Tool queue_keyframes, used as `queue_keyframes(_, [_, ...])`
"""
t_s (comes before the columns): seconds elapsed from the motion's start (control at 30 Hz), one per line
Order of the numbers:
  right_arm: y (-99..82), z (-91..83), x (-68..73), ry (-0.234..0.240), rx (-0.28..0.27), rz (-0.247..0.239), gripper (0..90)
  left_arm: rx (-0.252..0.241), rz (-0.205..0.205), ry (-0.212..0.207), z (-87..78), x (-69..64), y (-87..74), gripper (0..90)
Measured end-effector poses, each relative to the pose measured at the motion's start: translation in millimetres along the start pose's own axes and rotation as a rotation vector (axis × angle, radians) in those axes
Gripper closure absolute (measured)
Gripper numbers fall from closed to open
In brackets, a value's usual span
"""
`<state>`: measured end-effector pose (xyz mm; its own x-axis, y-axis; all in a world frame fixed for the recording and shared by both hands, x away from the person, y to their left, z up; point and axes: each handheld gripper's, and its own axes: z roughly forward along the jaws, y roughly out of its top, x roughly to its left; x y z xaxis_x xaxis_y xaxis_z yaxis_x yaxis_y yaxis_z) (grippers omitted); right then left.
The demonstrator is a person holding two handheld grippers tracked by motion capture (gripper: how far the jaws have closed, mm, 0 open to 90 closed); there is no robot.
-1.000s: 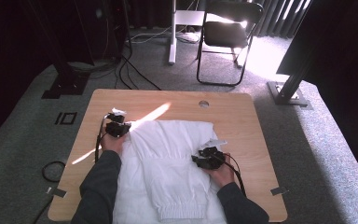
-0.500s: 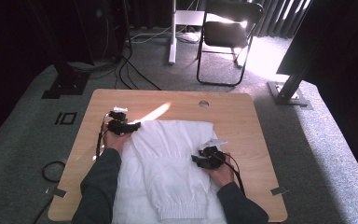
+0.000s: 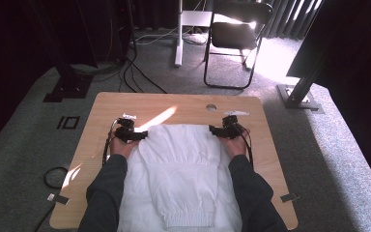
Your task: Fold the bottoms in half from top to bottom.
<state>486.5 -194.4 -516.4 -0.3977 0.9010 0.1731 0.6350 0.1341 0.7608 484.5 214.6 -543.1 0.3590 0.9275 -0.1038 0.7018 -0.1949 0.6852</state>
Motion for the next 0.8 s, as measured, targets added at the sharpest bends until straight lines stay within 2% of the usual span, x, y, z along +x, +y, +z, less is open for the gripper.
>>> queue_keyframes(0.1, [-1.3, 23.2, -8.2, -0.010, 0.075, 0.040, 26.8, 0.000, -0.002, -0.002, -0.2, 0.1, 0.1, 29.9])
queue_keyframes(0.2, [-5.9, 33.9, -8.9, -0.009, 0.121, 0.056, 29.7, 0.003, -0.007, -0.023, -0.9, -0.5, 0.6, 36.1])
queue_keyframes(0.3, [-8.1, 36.0, -3.8, -0.013, 0.129, 0.024, 36.8, 0.011, -0.013, -0.047, -1.5, -1.6, 1.5, 45.4])
queue_keyframes(0.37, [-7.2, 35.5, -2.5, 0.000, 0.139, 0.020, 51.6, 0.024, -0.025, -0.083, -1.9, -2.0, 2.0, 58.3])
queue_keyframes(0.4, [-6.7, 35.1, -2.1, 0.011, 0.148, 0.025, 63.0, 0.032, -0.037, -0.098, -1.8, -2.4, 1.9, 67.4])
queue_keyframes(0.47, [-6.3, 35.2, -1.4, 0.030, 0.165, 0.030, 76.2, 0.035, -0.066, -0.122, -2.5, -1.5, 1.9, 78.9])
queue_keyframes(0.53, [-6.6, 34.2, -1.0, 0.039, 0.160, 0.032, 80.8, 0.027, -0.085, -0.126, -4.6, -0.4, 2.6, 83.0])
queue_keyframes(0.57, [-6.4, 32.9, -0.3, 0.037, 0.158, 0.024, 81.5, 0.019, -0.080, -0.126, -7.3, 0.1, 3.6, 83.4])
queue_keyframes(0.6, [-5.5, 30.7, 0.3, 0.034, 0.150, 0.010, 81.7, 0.001, -0.084, -0.130, -11.0, 1.1, 4.9, 83.6])
queue_keyframes(0.7, [3.5, 18.4, -1.7, 0.045, 0.099, -0.007, 81.9, -0.068, -0.124, -0.178, -26.5, 8.3, 13.0, 83.9])
queue_keyframes(0.8, [20.4, 0.0, -1.8, 0.065, 0.025, -0.021, 81.9, -0.141, -0.120, -0.195, -46.4, 7.3, 29.3, 84.0])
